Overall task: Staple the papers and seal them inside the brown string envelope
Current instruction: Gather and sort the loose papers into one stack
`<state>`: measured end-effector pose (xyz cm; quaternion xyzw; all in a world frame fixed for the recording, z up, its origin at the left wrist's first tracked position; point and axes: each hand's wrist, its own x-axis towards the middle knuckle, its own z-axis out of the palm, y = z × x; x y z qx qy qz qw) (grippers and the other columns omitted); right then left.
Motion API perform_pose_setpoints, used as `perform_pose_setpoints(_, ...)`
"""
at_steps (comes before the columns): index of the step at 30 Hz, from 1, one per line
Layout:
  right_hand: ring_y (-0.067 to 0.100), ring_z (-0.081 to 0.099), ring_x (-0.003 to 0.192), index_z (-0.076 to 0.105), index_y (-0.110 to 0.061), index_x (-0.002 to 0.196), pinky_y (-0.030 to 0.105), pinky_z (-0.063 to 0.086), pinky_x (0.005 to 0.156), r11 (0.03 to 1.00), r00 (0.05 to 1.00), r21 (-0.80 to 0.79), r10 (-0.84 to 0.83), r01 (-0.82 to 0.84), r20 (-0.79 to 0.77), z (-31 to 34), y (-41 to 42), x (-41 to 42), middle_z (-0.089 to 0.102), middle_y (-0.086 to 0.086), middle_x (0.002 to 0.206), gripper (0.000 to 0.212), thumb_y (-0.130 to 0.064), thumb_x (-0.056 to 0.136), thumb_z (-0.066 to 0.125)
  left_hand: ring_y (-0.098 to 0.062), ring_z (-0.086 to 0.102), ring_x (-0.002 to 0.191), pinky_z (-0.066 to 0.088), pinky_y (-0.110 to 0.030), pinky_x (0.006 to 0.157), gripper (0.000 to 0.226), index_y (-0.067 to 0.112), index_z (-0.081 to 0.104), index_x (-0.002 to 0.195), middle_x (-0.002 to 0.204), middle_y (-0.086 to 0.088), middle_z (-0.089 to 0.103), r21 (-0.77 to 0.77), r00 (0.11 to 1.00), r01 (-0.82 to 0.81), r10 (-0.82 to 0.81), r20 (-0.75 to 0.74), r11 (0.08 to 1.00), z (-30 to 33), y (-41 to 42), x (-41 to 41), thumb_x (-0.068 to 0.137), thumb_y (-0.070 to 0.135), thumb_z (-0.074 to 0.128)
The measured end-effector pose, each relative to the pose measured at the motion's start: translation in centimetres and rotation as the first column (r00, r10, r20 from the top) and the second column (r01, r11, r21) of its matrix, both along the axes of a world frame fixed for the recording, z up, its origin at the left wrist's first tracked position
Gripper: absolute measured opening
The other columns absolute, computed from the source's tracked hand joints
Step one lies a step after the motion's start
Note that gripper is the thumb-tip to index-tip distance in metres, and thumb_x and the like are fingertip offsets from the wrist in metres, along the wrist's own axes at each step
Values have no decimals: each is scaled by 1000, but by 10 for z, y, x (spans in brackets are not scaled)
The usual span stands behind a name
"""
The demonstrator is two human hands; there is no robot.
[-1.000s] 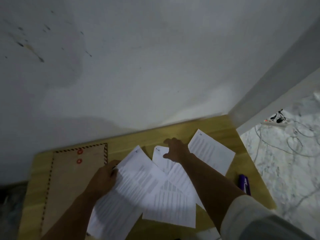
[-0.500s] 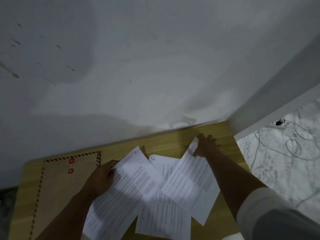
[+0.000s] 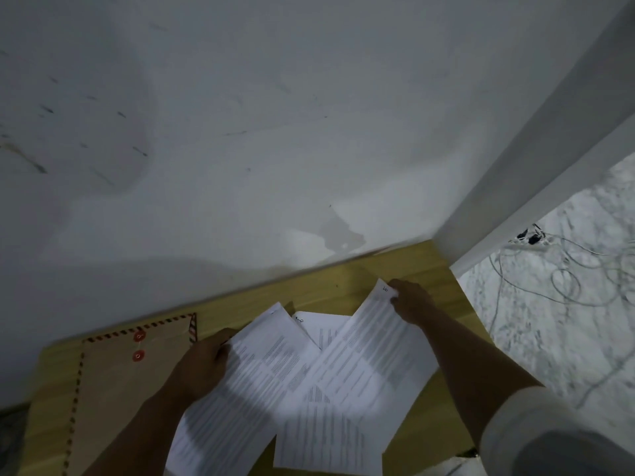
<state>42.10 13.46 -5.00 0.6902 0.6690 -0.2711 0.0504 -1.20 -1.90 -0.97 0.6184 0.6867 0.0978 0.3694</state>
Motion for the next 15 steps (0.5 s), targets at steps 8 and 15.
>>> perform_pose_setpoints(8, 24, 65, 96, 75, -18, 104, 30, 44, 77, 963, 979, 248, -57, 106, -196, 98, -43, -23, 73, 2, 100, 24, -28, 101, 53, -8, 67, 85, 56, -39, 82, 33, 39, 63, 111, 97, 10, 72, 141, 997, 71, -75, 23, 987, 48, -39, -24, 102, 13, 44)
perform_pose_setpoints(15, 15, 62, 84, 76, -16, 102, 26, 40, 75, 910, 925, 393, 25, 136, -379, 223, -103, -83, 68, -5, 88, 26, -29, 103, 53, -11, 67, 93, 50, -23, 77, 33, 31, 64, 121, 107, 6, 73, 334, 993, 113, -117, -8, 936, 126, -87, -56, 103, 11, 45)
